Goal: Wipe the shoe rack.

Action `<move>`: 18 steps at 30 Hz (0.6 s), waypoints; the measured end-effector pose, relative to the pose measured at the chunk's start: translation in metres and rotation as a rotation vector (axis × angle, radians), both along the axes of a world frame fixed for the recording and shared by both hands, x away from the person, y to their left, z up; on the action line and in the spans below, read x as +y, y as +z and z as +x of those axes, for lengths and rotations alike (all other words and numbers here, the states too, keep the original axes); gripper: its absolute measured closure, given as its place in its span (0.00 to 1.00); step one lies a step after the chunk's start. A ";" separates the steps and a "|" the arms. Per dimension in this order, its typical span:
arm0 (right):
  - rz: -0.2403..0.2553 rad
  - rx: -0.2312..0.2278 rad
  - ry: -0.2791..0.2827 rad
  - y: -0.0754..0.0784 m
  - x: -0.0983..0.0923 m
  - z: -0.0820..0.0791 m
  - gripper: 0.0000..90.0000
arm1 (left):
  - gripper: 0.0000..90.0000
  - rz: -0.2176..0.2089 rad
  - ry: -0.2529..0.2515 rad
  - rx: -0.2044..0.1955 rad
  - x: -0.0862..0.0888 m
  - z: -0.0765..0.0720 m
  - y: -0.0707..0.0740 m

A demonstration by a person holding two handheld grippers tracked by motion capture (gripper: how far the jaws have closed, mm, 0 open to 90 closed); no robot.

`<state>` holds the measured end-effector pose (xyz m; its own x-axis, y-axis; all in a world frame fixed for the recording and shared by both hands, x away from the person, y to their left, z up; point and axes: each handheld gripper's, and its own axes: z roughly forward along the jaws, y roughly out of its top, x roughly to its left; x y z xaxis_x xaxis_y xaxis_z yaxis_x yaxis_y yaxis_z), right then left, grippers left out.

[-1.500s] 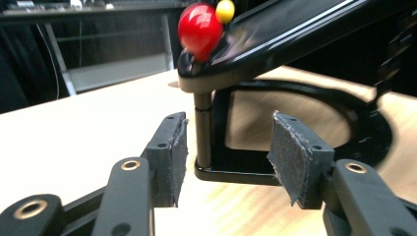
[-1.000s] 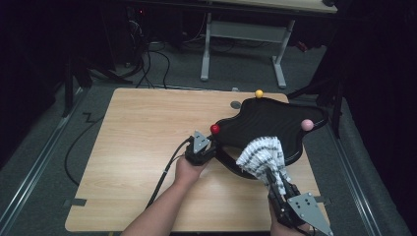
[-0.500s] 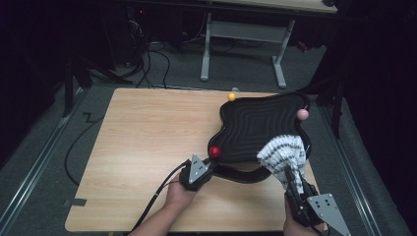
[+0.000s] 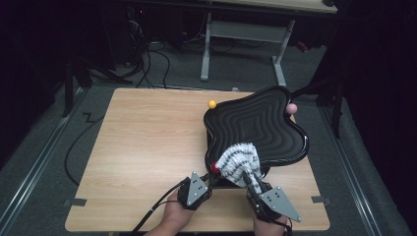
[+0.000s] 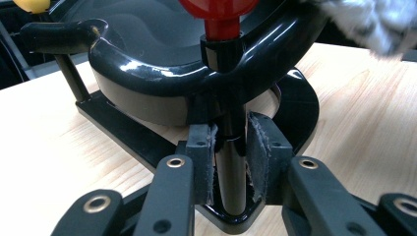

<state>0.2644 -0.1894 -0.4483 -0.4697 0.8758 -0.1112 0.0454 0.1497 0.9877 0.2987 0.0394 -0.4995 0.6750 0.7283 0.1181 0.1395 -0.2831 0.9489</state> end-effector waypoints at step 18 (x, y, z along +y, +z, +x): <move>0.074 -0.099 -0.172 0.024 -0.052 -0.001 0.90 | 0.81 0.005 -0.018 -0.020 0.000 -0.003 -0.002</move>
